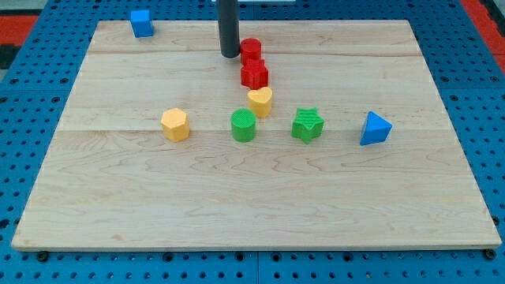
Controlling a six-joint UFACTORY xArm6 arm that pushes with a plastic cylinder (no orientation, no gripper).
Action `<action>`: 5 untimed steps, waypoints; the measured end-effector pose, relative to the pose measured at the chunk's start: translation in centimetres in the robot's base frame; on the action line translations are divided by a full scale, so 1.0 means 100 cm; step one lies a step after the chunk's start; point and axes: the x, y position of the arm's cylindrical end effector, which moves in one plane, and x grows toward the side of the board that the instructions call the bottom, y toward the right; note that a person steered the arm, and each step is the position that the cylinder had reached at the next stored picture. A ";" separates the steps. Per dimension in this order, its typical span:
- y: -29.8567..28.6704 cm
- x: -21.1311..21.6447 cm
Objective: Push the blue cube towards the right side of the board
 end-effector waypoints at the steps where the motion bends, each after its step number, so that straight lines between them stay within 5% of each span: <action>1: -0.003 0.000; 5: -0.197 -0.036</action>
